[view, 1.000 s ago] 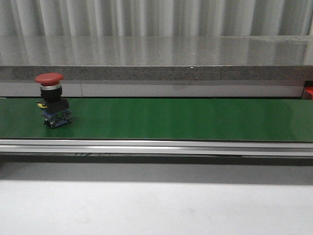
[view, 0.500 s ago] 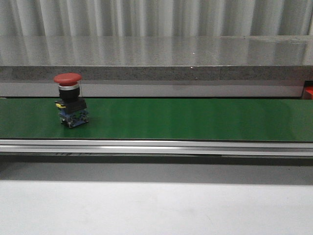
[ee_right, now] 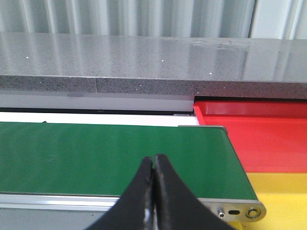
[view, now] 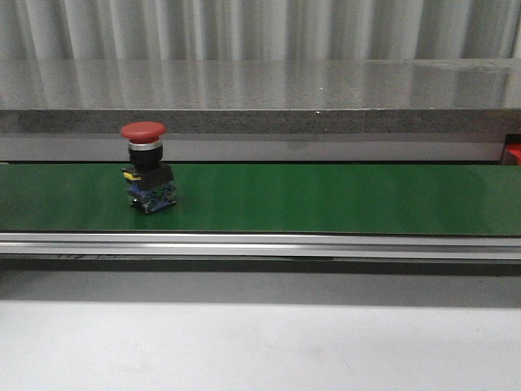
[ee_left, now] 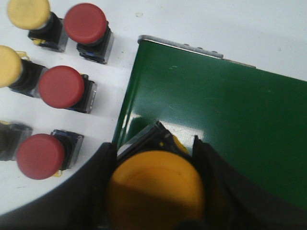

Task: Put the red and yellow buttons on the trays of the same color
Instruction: 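Grasp the yellow button with the left gripper and carry it over the belt, then set the yellow button on the belt and open the left gripper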

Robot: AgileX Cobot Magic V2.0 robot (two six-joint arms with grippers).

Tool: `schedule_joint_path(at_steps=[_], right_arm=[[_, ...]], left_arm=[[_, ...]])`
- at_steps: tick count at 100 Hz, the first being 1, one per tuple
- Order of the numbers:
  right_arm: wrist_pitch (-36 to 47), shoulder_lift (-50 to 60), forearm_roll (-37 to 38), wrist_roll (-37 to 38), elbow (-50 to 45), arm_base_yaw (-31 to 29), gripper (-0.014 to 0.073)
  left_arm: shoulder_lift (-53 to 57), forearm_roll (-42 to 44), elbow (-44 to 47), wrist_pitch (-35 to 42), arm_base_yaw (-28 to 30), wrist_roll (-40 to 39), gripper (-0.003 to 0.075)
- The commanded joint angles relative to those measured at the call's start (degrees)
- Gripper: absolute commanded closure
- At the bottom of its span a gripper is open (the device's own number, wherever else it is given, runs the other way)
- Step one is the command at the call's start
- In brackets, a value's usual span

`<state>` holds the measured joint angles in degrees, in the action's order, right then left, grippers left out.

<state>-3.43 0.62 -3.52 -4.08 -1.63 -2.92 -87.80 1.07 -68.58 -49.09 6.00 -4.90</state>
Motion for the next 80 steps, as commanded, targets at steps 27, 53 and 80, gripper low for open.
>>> schedule_joint_path(at_steps=[27, 53, 80], right_arm=[[4.8, 0.6, 0.3, -0.1, 1.2, -0.3, 0.0661], [4.8, 0.6, 0.3, -0.1, 1.2, -0.3, 0.0661], [4.8, 0.6, 0.3, -0.1, 1.2, -0.3, 0.0661]], left_arm=[[-4.3, -1.9, -2.8, 2.5, -0.5, 0.5, 0.0741], [-6.8, -1.9, -2.8, 2.2, -0.5, 0.5, 0.0715], [-6.8, -4.8, -7.4, -1.8, -0.8, 5.4, 0.0055]])
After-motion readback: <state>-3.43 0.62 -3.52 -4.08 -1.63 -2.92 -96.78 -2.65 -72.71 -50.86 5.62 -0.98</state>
